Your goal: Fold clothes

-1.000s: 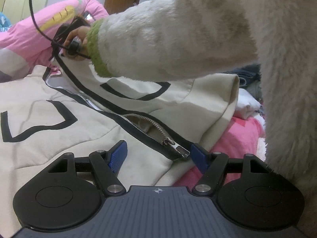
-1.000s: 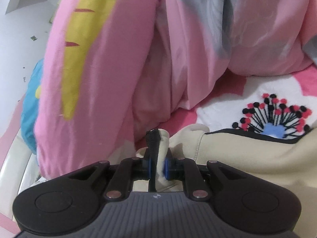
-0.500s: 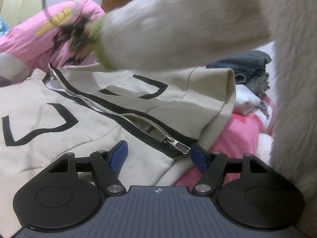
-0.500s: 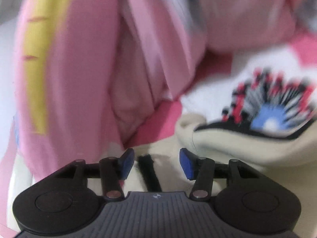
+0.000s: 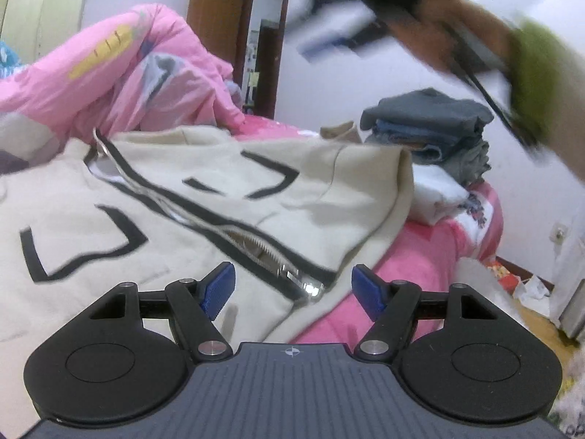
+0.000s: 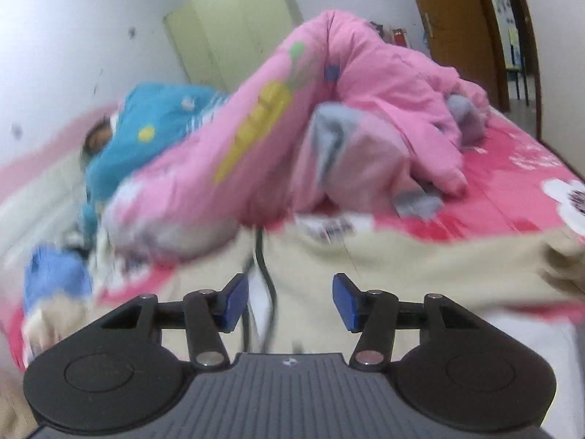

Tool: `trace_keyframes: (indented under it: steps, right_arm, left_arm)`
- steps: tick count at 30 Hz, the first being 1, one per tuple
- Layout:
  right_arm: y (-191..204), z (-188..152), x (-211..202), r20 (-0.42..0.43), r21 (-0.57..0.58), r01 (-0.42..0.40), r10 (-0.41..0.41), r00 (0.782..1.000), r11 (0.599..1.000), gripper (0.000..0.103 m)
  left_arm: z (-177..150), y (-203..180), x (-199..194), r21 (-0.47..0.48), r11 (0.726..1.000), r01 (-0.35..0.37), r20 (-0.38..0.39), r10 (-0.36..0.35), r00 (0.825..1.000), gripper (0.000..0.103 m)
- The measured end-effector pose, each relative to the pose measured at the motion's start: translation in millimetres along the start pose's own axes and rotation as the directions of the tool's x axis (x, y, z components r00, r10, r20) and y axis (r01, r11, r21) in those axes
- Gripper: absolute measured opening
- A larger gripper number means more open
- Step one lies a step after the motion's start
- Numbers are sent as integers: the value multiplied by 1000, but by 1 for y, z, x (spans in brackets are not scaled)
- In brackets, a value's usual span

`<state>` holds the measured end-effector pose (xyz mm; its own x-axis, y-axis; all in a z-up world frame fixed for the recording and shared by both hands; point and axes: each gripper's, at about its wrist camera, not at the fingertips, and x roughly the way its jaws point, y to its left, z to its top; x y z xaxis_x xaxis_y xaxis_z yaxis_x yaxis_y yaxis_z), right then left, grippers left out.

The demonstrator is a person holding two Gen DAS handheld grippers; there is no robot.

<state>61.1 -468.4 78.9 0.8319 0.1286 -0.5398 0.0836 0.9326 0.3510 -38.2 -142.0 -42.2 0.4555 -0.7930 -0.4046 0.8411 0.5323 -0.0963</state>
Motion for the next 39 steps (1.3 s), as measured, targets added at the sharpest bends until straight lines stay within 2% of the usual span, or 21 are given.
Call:
trace_keyframes:
  steps: [3, 5, 9, 10, 14, 16, 20, 22, 25, 26, 28, 30, 34, 35, 36, 37, 39]
  right_arm:
    - [-7, -50, -55, 28, -58, 84, -83, 996, 995, 52]
    - [-18, -85, -82, 57, -10, 122, -121, 991, 992, 52]
    - [-31, -141, -107, 97, 3, 204, -204, 974, 979, 52]
    - [-30, -153, -111, 104, -30, 236, -232, 967, 971, 53]
    - [-16, -175, -99, 113, -222, 306, -287, 951, 926, 52]
    - [-7, -180, -86, 124, -303, 330, -306, 944, 894, 48]
    - [-1, -188, -62, 144, -409, 394, -368, 919, 823, 34]
    - [-4, -192, -59, 145, -405, 390, -363, 920, 827, 27]
    - [-10, -196, -62, 151, -376, 376, -344, 927, 847, 26]
    - [-11, -197, -63, 155, -373, 378, -344, 926, 847, 26]
    - [-13, -199, -65, 168, -371, 378, -339, 926, 848, 25]
    - [-11, -200, -66, 186, -380, 387, -340, 922, 840, 25]
    - [-7, -203, -67, 223, -401, 407, -343, 912, 821, 25]
    - [-7, -204, -66, 232, -399, 412, -345, 910, 819, 25]
    - [-7, -204, -65, 241, -395, 418, -347, 906, 818, 19]
    - [-6, -204, -63, 250, -398, 426, -351, 902, 812, 5]
    - [-1, -203, -65, 292, -416, 477, -383, 877, 774, 2]
  left_arm:
    - [12, -5, 2, 49, 999, -8, 5, 8, 1000, 71]
    - [18, -12, 9, 114, 993, -15, -7, 16, 1000, 71]
    - [20, -27, 30, 247, 969, -24, -60, 40, 997, 71]
    - [19, -29, 34, 262, 965, -24, -73, 44, 996, 71]
    - [16, -37, 47, 323, 946, -36, -109, 76, 991, 67]
    - [16, -42, 52, 357, 933, -45, -119, 93, 988, 64]
    - [11, -55, 59, 486, 871, -67, -122, 144, 982, 61]
    - [9, -60, 61, 535, 842, -66, -121, 154, 981, 60]
    - [9, -66, 64, 589, 806, -58, -125, 162, 979, 56]
    - [9, -67, 65, 603, 796, -53, -129, 163, 978, 51]
    - [11, -70, 67, 613, 788, -44, -140, 163, 977, 42]
    - [14, -70, 66, 605, 795, -41, -150, 165, 975, 24]
    - [19, -67, 62, 564, 825, -39, -156, 153, 976, 18]
    - [19, -67, 62, 556, 830, -39, -159, 152, 976, 10]
    - [20, -68, 62, 548, 836, -40, -161, 152, 975, 4]
    - [20, -69, 61, 549, 834, -50, -153, 159, 975, 3]
    - [21, -72, 57, 553, 830, -71, -134, 173, 976, 1]
